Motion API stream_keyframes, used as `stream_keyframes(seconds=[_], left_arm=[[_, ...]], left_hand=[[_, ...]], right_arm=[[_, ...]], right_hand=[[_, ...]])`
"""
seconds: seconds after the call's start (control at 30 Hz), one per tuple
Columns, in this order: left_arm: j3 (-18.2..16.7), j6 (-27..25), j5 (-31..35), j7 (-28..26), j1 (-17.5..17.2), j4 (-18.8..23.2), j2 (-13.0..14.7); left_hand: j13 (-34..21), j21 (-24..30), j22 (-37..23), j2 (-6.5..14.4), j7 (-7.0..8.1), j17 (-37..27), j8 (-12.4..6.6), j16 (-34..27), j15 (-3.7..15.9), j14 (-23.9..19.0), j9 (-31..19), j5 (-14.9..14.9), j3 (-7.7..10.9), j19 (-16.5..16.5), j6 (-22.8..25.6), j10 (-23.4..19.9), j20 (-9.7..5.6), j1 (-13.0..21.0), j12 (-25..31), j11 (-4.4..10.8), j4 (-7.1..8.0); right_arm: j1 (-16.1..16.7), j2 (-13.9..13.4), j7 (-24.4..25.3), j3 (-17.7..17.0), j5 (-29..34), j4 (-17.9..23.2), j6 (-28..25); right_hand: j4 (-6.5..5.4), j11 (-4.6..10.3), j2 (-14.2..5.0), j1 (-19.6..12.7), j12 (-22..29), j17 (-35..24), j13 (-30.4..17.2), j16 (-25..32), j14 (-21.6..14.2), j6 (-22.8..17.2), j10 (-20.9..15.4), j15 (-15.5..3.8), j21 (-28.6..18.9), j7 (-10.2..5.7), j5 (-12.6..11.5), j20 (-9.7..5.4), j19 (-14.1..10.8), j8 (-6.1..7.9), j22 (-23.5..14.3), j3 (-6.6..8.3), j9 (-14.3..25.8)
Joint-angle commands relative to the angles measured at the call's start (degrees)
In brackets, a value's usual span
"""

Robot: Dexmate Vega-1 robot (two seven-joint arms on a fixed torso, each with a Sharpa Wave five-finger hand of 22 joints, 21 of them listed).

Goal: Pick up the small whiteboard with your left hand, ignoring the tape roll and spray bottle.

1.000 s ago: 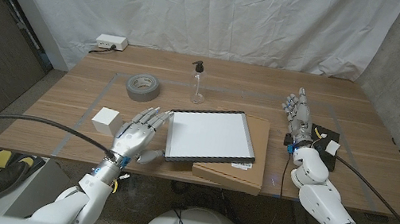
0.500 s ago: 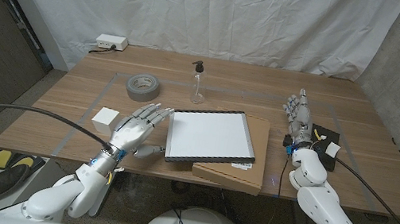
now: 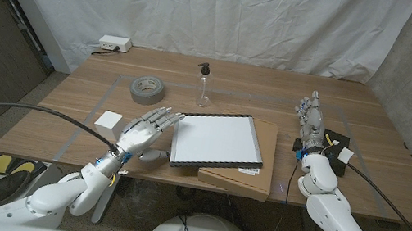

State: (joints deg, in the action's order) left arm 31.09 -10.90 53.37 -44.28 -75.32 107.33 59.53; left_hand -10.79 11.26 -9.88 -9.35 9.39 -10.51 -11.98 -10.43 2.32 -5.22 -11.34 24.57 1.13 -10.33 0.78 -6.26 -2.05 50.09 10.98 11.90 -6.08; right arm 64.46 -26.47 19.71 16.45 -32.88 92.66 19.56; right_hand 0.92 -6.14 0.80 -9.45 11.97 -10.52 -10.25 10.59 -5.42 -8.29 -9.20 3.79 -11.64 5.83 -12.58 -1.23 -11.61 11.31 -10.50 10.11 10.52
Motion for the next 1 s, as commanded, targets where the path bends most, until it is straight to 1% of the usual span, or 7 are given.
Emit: stream_keyframes(seconds=[0.03, 0.2, 0.4, 0.43, 0.5, 0.57, 1.0], left_arm=[[2.4, 2.1, 1.7, 3.0, 2.7, -0.9, 1.1], [3.3, 2.6, 3.6, 3.1, 3.7, -1.3, 1.2], [4.0, 2.8, 5.2, 1.0, 4.4, -2.1, 0.8], [4.1, 3.0, 5.4, 0.4, 4.6, -2.5, 0.6], [4.5, 3.0, 5.7, -0.2, 5.0, -3.2, 0.2], [4.7, 3.6, 5.2, -1.1, 5.4, -4.0, -0.4], [7.7, 7.2, 5.3, -5.5, 10.2, -10.0, -3.9]], left_hand=[[-0.3, -0.1, 0.0, -0.2, 0.12, 0.0, -0.03, 0.1, 9.56, 0.6, -0.1, 0.8, -0.79, -0.1, -1.1, 0.9, -8.44, 0.1, -0.1, 0.11, -0.49], [-0.3, -0.1, 0.0, -0.4, 0.14, 0.0, 0.0, 0.2, 9.49, 0.8, -0.1, 1.1, -1.09, -0.1, -1.5, 1.1, -8.27, 0.4, -0.2, 0.09, -0.71], [-0.3, -0.1, 0.0, -0.4, 0.3, 0.0, -0.25, 0.0, 9.47, 0.7, -0.2, 1.3, -1.45, -0.1, -1.2, 1.0, -8.18, 0.5, 0.0, 0.07, -0.8], [-0.3, -0.1, 0.0, -0.4, 0.46, 0.0, -0.53, -0.1, 9.53, 0.5, -0.2, 1.4, -1.64, -0.2, -0.6, 0.7, -8.13, 0.6, 0.1, 0.06, -0.84], [-0.3, -0.1, -0.1, -0.2, 1.23, 0.0, -1.39, -0.5, 9.91, -0.7, -0.2, 1.9, -2.34, -0.4, 1.2, -0.8, -9.16, 1.0, 0.7, -0.09, -0.99], [-0.2, -0.1, 0.0, 0.0, 1.21, 0.0, -1.71, -0.6, 10.11, -1.4, -0.1, 2.2, -2.72, -0.5, 2.0, -1.6, -9.82, 1.5, 0.9, -0.04, -1.13], [-0.2, 0.1, 0.0, 1.5, 1.2, 0.0, -2.59, -0.8, 10.24, -3.4, -0.1, 3.2, -3.12, -1.8, 4.3, -4.1, -9.89, 3.4, 1.3, -0.1, -1.33]], right_arm=[[0.9, 0.4, 1.0, 0.1, 0.9, 1.3, -0.1], [1.1, 0.5, 1.2, 0.1, 1.0, 1.6, -0.1], [1.0, 0.7, 1.4, 0.2, 1.4, 1.8, -0.2], [0.9, 0.8, 1.2, 0.3, 1.4, 1.7, -0.1], [0.6, 0.8, 1.5, 0.4, 1.6, 1.7, -0.6], [0.3, 0.9, 1.2, 0.5, 1.4, 1.4, -0.5], [-0.3, 0.9, 1.9, 0.7, 1.8, 1.2, -1.7]], right_hand=[[0.03, -0.12, -0.02, -0.2, 0.0, -0.1, -0.3, 0.2, -0.5, -0.3, -0.5, 0.19, 0.0, 0.13, 0.1, 0.22, -0.2, -0.12, -0.2, -0.25, 0.3], [0.05, -0.11, -0.04, -0.2, 0.0, -0.1, -0.3, 0.2, -0.5, -0.3, -0.5, 0.21, 0.0, 0.1, 0.1, 0.23, -0.2, -0.13, -0.2, -0.28, 0.3], [0.09, -0.17, -0.05, -0.2, 0.1, -0.1, -0.3, 0.2, -0.5, -0.3, -0.6, 0.19, 0.0, 0.18, 0.1, 0.24, -0.2, -0.11, -0.2, -0.32, 0.3], [0.09, -0.19, -0.05, -0.2, 0.0, -0.1, -0.3, 0.2, -0.5, -0.3, -0.6, 0.16, 0.0, 0.17, 0.1, 0.23, -0.2, -0.11, -0.2, -0.32, 0.3], [0.1, -0.14, -0.05, -0.2, 0.1, -0.1, -0.3, 0.2, -0.5, -0.3, -0.6, 0.22, 0.0, 0.12, 0.1, 0.25, -0.2, -0.12, -0.2, -0.34, 0.3], [0.11, -0.12, -0.06, -0.2, 0.0, -0.1, -0.3, 0.2, -0.5, -0.3, -0.5, 0.15, 0.0, 0.15, 0.1, 0.25, -0.2, -0.12, -0.2, -0.35, 0.3], [0.15, -0.14, -0.07, -0.1, 0.1, -0.1, -0.3, 0.2, -0.5, -0.3, -0.7, 0.2, 0.0, 0.1, 0.1, 0.21, -0.2, -0.11, -0.2, -0.45, 0.3]])
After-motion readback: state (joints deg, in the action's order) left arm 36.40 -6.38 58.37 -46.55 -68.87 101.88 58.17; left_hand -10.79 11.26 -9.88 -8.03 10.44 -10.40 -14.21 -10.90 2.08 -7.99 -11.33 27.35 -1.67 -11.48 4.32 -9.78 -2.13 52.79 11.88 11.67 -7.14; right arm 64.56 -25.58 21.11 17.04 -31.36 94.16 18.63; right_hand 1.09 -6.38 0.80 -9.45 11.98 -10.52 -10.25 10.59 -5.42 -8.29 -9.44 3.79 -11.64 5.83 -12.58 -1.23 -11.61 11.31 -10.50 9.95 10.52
